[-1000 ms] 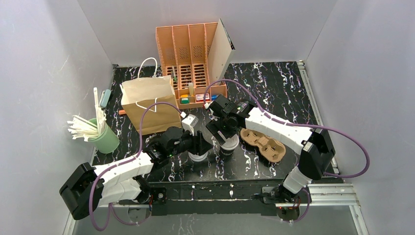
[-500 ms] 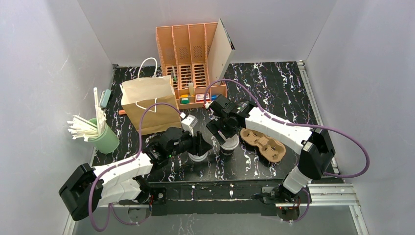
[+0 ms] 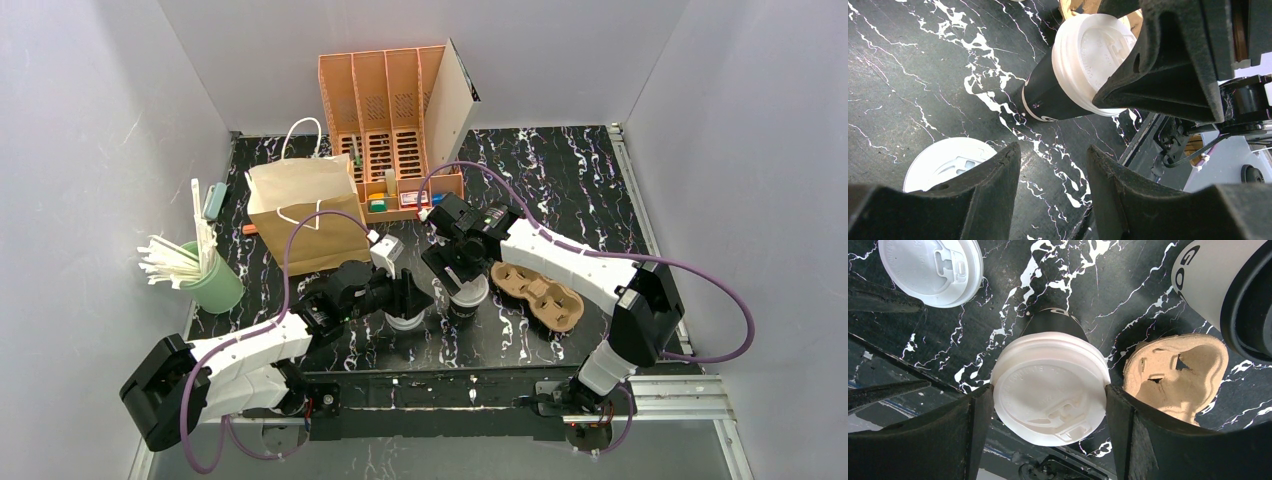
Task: Pack the takeout coffee
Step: Close the cup lid on the coffee cup.
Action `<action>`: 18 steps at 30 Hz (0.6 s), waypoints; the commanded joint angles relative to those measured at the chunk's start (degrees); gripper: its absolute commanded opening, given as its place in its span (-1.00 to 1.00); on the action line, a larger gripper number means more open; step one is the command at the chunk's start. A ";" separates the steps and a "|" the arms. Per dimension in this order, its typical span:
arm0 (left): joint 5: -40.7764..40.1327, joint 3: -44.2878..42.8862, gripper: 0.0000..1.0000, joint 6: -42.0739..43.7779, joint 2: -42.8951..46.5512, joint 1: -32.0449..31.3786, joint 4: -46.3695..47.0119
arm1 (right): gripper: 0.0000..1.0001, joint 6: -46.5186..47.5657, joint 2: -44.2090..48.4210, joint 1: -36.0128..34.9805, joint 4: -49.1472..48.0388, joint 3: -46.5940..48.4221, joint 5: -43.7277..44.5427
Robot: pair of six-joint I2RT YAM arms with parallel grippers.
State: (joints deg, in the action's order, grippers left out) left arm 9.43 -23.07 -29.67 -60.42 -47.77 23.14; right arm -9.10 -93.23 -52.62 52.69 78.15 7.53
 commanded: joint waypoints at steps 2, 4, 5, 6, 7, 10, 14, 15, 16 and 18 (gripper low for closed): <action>-0.54 0.31 -0.03 0.62 0.88 0.13 0.33 | 0.68 -1.62 -7.04 -0.90 5.42 -6.33 -1.73; -0.54 0.31 -0.03 0.67 0.88 0.12 0.38 | 0.67 -1.71 -7.11 -0.90 5.33 -6.58 -1.82; -0.49 0.31 -0.03 0.67 0.84 0.13 0.34 | 0.67 -1.73 -7.21 -0.90 5.24 -6.67 -1.84; -0.49 0.38 -0.03 0.67 0.89 0.09 0.34 | 0.67 -1.73 -7.23 -0.90 5.23 -6.76 -1.92; -0.49 0.39 -0.03 0.73 0.96 0.08 0.38 | 0.67 -1.73 -7.18 -0.90 5.21 -6.90 -1.98; -0.58 0.47 -0.03 0.82 1.00 0.12 0.34 | 0.67 -1.88 -7.27 -0.95 5.07 -7.24 -2.06; -0.64 0.73 -0.03 0.77 1.01 0.11 0.40 | 0.67 -2.03 -7.29 -0.98 4.84 -7.73 -2.26; -0.66 0.81 -0.03 0.76 0.97 0.13 0.45 | 0.67 -2.15 -7.25 -0.91 4.76 -7.75 -2.29; -0.67 0.87 -0.03 0.75 1.05 0.09 0.47 | 0.67 -2.19 -7.16 -0.91 4.71 -7.63 -2.22; -0.65 0.92 -0.03 0.73 1.14 0.11 0.45 | 0.67 -2.26 -6.46 -0.99 4.63 -6.83 -1.81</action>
State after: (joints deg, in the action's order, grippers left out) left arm 9.45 -22.94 -29.63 -60.42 -47.77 23.14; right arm -9.30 -93.30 -52.62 52.47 77.84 7.57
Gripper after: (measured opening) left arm 0.487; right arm 0.838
